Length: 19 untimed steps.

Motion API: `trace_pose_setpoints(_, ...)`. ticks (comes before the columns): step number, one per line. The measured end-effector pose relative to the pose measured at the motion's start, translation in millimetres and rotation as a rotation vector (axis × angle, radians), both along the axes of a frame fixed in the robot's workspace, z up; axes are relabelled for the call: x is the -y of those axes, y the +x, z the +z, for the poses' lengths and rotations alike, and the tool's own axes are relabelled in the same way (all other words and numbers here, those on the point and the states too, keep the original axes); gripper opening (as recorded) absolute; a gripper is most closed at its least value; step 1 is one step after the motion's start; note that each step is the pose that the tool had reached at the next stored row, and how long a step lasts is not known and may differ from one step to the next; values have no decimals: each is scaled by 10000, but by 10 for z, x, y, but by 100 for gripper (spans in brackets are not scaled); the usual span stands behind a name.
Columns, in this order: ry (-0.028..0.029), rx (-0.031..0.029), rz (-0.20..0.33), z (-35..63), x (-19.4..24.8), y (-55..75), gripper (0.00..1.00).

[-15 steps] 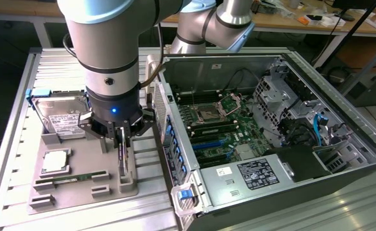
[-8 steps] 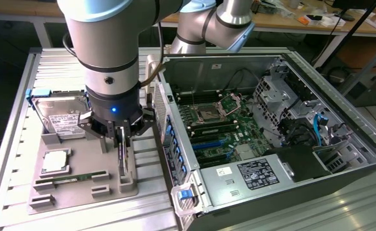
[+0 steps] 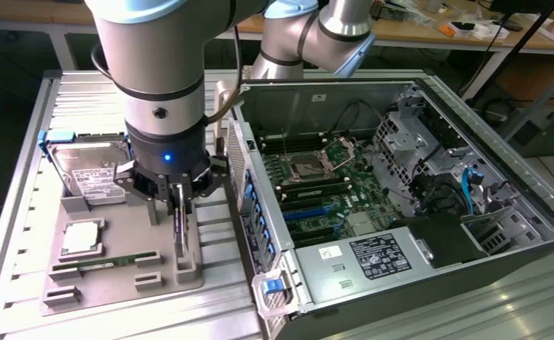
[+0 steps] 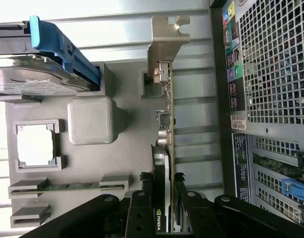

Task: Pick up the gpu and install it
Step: 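Pick up the gpu and move the gpu toward the slot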

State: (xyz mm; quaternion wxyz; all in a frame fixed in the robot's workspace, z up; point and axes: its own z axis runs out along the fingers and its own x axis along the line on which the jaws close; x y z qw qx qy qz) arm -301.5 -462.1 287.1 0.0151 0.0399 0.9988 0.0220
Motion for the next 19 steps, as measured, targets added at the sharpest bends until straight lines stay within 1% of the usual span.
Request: trace_pose_setpoints(19,0,0,0,127,0,0,27)
